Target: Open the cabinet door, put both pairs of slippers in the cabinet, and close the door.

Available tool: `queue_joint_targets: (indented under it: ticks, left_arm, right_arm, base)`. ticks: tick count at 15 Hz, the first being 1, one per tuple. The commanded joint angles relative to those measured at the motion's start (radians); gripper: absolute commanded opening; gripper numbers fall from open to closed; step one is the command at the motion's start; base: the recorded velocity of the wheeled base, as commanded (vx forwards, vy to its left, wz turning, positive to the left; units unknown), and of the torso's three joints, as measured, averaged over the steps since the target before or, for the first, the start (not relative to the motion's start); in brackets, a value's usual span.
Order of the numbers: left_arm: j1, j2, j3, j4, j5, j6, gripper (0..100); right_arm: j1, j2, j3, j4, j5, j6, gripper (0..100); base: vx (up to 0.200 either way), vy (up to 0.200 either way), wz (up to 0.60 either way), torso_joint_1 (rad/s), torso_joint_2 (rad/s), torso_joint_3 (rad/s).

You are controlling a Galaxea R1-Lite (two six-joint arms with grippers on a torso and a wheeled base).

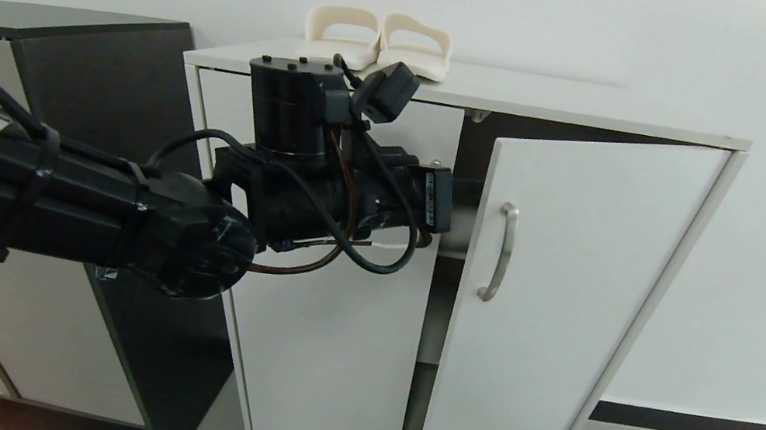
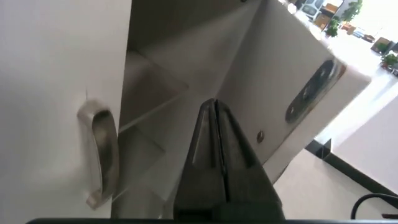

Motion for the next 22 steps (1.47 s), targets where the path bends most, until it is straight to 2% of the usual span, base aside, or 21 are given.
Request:
queue_joint_targets:
  ticks: [1,2,4,7,8,9,10,11,12,13,14,15,16,17,18,19,20,22]
  left_arm:
    - [-0.085,-0.048,0.065,0.000,0.016,0.018,0]
    - [-0.137,-0.066,0.088,-0.003,0.032,0.021,0]
    - [-0.186,-0.099,0.126,-0.006,0.041,0.024,0]
    - [-0.157,-0.108,0.145,-0.016,0.065,0.027,0]
    - [-0.113,-0.140,0.171,-0.032,0.133,0.027,0]
    - [-0.074,-0.201,0.220,-0.069,0.205,0.025,0]
    - [-0.053,-0.294,0.294,-0.074,0.280,0.024,0]
    - [-0.053,-0.303,0.301,-0.074,0.286,0.024,0]
    - [-0.048,-0.507,0.472,-0.023,0.457,0.032,0]
    - [-0.033,-0.603,0.544,0.023,0.544,0.047,0]
    - [0.044,-0.760,0.659,0.109,0.650,0.088,0]
    - [0.139,-0.926,0.758,0.201,0.671,0.137,0]
    - [0.237,-1.070,0.821,0.302,0.676,0.188,0]
    - [0.363,-1.234,0.863,0.428,0.688,0.214,0]
    - [0.479,-1.389,0.903,0.552,0.694,0.214,0]
    - [0.561,-1.511,0.944,0.638,0.691,0.216,0]
    - [0.613,-1.630,1.002,0.705,0.690,0.216,0]
    - [0.625,-1.769,1.073,0.742,0.688,0.222,0]
  right_arm:
    - [0.029,-0.001,-0.001,0.011,0.002,0.002,0]
    - [0.037,0.001,-0.001,0.011,0.002,0.002,0]
    - [0.046,0.001,-0.001,0.011,0.002,0.002,0]
    - [0.042,0.007,-0.005,0.008,-0.006,0.004,0]
    - [-0.004,0.013,-0.025,0.005,-0.018,0.019,0]
    - [-0.064,0.025,-0.061,0.007,-0.073,0.038,0]
    - [-0.100,0.039,-0.111,0.008,-0.179,0.082,0]
    - [-0.101,0.041,-0.114,0.008,-0.189,0.087,0]
    - [-0.103,0.064,-0.177,0.005,-0.380,0.225,0]
    - [-0.106,0.077,-0.208,0.005,-0.434,0.239,0]
    - [-0.118,0.108,-0.243,0.008,-0.524,0.243,0]
    - [-0.133,0.148,-0.251,0.005,-0.590,0.246,0]
    - [-0.150,0.171,-0.249,0.004,-0.612,0.248,0]
    - [-0.162,0.182,-0.249,0.002,-0.609,0.248,0]
    - [-0.162,0.188,-0.251,0.002,-0.610,0.248,0]
    - [-0.162,0.186,-0.248,0.002,-0.613,0.248,0]
    - [-0.159,0.180,-0.243,0.002,-0.615,0.246,0]
    - [-0.158,0.182,-0.242,-0.009,-0.617,0.245,0]
  base:
    - [-0.200,0.000,0.00,0.002,0.00,0.002]
    - [-0.200,0.000,0.00,-0.007,0.00,0.002]
    - [-0.200,0.000,0.00,0.002,0.00,0.005]
    - [-0.133,0.000,0.00,-0.003,0.00,0.003]
    - [0.000,0.000,0.00,0.000,0.00,0.000]
    - [0.000,0.000,0.00,0.000,0.00,0.000]
    - [0.000,0.000,0.00,0.000,0.00,0.000]
    - [0.000,0.000,0.00,0.000,0.00,0.000]
    - [0.000,0.000,0.00,0.000,0.00,0.000]
    - [0.000,0.000,0.00,0.000,0.00,0.000]
    - [0.000,0.000,0.00,0.000,0.00,0.000]
    - [0.000,0.000,0.00,0.000,0.00,0.000]
    - [0.000,0.000,0.00,0.000,0.00,0.000]
    - [0.000,0.000,0.00,0.000,0.00,0.000]
    - [0.000,0.000,0.00,0.000,0.00,0.000]
    - [0.000,0.000,0.00,0.000,0.00,0.000]
    - [0.000,0.000,0.00,0.000,0.00,0.000]
    - [0.000,0.000,0.00,0.000,0.00,0.000]
